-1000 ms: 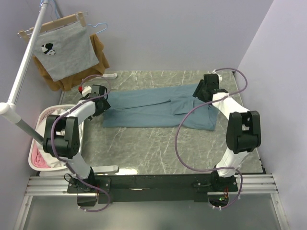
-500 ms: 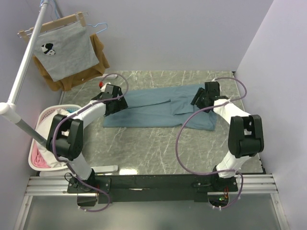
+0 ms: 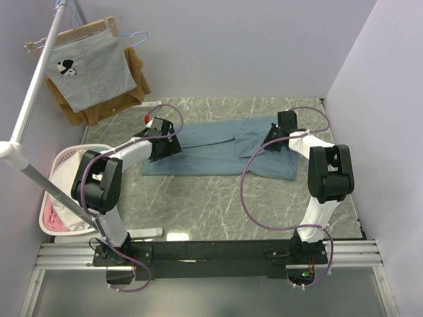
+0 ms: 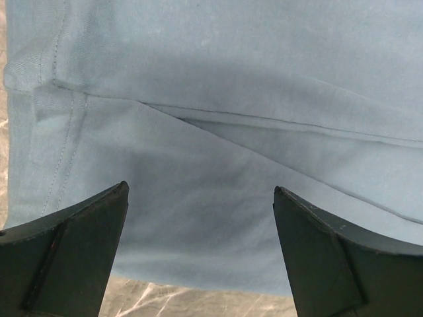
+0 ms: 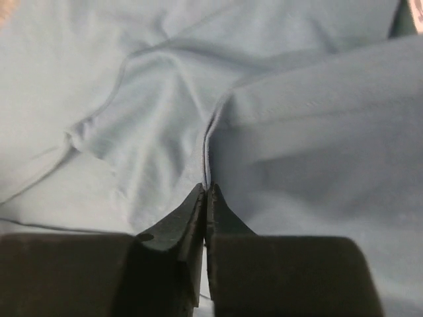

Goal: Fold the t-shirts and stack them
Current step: Fold the other side of the tshirt into a rectangle

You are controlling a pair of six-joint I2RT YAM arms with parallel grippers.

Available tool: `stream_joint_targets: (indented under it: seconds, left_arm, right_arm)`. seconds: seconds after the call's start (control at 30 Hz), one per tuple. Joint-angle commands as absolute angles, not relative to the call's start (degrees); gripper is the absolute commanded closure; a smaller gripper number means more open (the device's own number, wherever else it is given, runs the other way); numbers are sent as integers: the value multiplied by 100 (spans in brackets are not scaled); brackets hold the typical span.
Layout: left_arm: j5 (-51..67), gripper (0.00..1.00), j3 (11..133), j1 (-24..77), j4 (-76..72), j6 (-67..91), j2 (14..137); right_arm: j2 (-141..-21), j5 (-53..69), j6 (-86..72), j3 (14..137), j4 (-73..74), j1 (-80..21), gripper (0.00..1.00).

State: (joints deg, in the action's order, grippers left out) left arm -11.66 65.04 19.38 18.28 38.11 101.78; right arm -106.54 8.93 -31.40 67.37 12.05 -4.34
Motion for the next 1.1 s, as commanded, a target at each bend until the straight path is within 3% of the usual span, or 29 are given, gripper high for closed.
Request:
stream_joint_targets:
  seconds: [0.0,0.37,0.57,0.67,0.7,0.8,0.87,1.07]
  left_arm:
    - [-1169,4,6732,1969,1802,3691,10239]
    - [-1143,5,6829,1969,1863,3648,10415]
    - [-1090,5,6899,1969,1951,3612,10599]
    - [-1072,5,6891,1969,1951,3603,10670]
    - [-1064,5,6891,1969,1960,3595,10679]
    - [-1072,4,6856,1969,1951,3577,10670]
    - [-1072,4,6847,1969,1942,3568,10652]
    - [-1160,2,6961,1969,1898,3481,10512]
  right_arm:
    - [-10415,1011,-3041,7022,967,-439,99]
    - [-11213,1371,-2830,8577,1608,-782,100]
    - [-12091,1406,-2672,9842,2328,-1168,95]
    - [-12374,1197,-2576,10238,2671,-1283,73]
    - [-12366,1134,-2584,10187,2681,-1301,60]
    - [-11937,538,-2610,9636,2453,-1301,36]
    - [-11524,168,-2593,9388,2408,-1283,30]
    - [-10249,-1080,-2759,8052,2066,-1178,26]
